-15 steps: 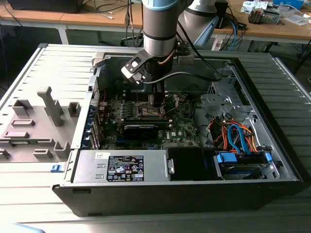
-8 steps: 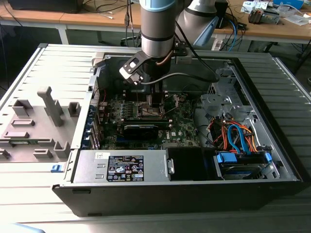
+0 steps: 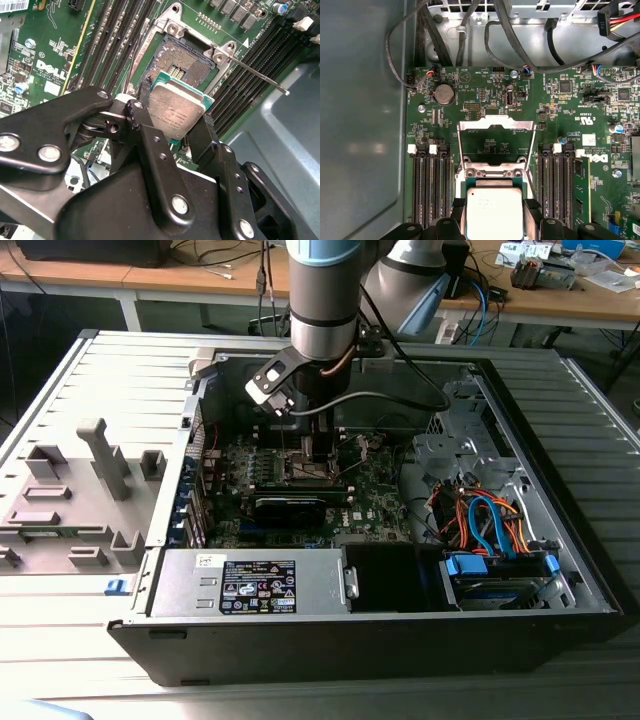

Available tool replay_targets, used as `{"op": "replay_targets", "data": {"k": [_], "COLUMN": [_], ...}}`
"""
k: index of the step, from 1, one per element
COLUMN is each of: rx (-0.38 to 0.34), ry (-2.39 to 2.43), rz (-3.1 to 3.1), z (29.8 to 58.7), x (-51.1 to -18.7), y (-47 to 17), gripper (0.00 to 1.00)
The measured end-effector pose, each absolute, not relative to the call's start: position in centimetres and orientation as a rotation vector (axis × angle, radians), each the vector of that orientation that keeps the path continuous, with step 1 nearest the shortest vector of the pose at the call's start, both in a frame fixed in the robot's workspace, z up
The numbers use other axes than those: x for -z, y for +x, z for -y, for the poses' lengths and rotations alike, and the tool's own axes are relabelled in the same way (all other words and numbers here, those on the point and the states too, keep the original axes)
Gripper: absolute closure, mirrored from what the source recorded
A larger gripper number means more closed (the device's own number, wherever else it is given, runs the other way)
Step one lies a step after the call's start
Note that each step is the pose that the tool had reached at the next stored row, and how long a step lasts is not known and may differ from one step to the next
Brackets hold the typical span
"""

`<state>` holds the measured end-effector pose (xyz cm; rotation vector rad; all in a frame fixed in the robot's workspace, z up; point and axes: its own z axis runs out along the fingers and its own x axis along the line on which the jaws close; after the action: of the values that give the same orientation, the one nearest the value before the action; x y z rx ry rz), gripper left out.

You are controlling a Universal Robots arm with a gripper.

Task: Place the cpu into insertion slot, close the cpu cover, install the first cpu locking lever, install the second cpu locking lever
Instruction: 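Place the cpu into insertion slot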

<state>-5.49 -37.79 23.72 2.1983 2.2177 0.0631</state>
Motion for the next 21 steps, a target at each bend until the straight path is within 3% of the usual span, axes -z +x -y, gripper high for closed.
{"op": "replay_targets", "data": {"k": [21], "rx": [-0.063], "ry": [2.198], "rz": [-2.218], "z": [37.79], "x": [-23.09], "y": [-5.49], "gripper": [0.45]}}
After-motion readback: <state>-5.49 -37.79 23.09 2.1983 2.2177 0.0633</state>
